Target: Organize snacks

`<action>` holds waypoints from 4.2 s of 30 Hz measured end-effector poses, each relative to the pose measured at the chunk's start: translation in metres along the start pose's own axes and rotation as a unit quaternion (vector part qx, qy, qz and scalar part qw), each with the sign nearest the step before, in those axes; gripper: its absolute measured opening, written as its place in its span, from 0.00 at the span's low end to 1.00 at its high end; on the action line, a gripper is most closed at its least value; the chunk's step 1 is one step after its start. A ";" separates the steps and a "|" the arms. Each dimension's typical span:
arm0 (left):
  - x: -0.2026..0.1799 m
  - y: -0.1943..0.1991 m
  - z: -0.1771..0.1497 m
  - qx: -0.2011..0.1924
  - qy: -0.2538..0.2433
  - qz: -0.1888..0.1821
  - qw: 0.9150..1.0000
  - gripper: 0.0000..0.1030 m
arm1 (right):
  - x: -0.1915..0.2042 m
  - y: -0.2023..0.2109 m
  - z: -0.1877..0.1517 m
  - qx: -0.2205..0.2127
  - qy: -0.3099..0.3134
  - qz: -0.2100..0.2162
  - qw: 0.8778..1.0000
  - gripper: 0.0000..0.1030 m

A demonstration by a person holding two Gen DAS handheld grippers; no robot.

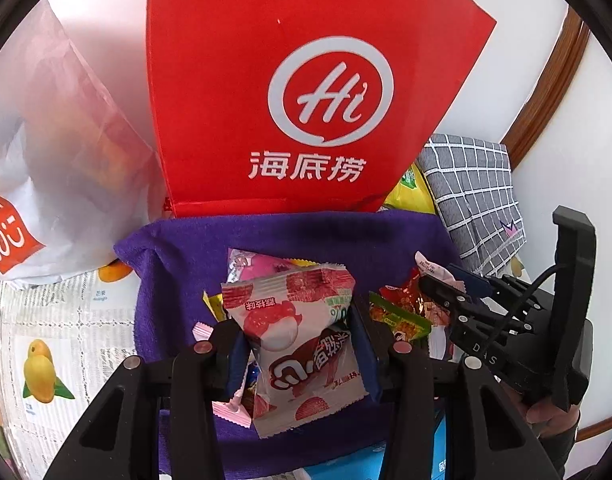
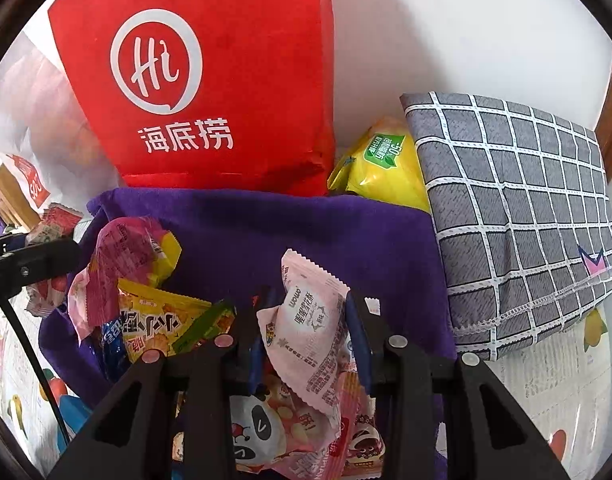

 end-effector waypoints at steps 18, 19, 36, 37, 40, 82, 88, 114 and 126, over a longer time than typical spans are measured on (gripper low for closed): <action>-0.006 -0.033 -0.010 0.052 -0.010 0.018 0.998 0.43 | -0.004 0.009 0.000 0.000 0.004 0.004 1.000 0.42; -0.007 -0.034 -0.010 0.052 -0.009 0.018 0.998 0.43 | -0.003 0.010 -0.001 0.001 0.005 0.003 1.000 0.42; -0.008 -0.038 -0.008 0.053 -0.004 0.018 0.998 0.45 | 0.005 0.026 0.000 -0.015 0.008 0.005 1.000 0.56; -0.009 -0.038 -0.008 0.053 -0.003 0.018 0.998 0.45 | 0.005 0.026 0.000 -0.015 0.009 0.004 1.000 0.56; -0.009 -0.040 -0.008 0.052 -0.003 0.020 0.998 0.46 | 0.006 0.022 -0.001 -0.008 0.010 0.006 1.000 0.56; -0.010 -0.016 -0.008 0.052 -0.011 0.004 0.999 0.79 | 0.004 0.036 -0.004 -0.019 -0.016 0.022 0.999 0.71; -0.012 -0.005 -0.008 0.046 -0.011 0.007 0.999 0.83 | 0.006 0.045 -0.007 -0.013 -0.031 0.022 0.999 0.71; -0.043 0.084 -0.074 0.004 -0.032 0.032 0.999 0.84 | 0.015 0.154 -0.071 -0.021 -0.060 0.004 0.998 0.71; -0.049 0.155 -0.130 -0.058 -0.007 0.045 0.997 0.87 | 0.027 0.211 -0.135 -0.046 -0.061 0.004 0.997 0.80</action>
Point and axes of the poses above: each gripper's, at about its wrist camera, not at the fingertips, and y roughly against the way its jaws point, x to its left, z to its top, the point moved 8 cm from there along -y, roughly the way its jaws point, and after that the axes turned 12 degrees about x, right-handed, at the moved point
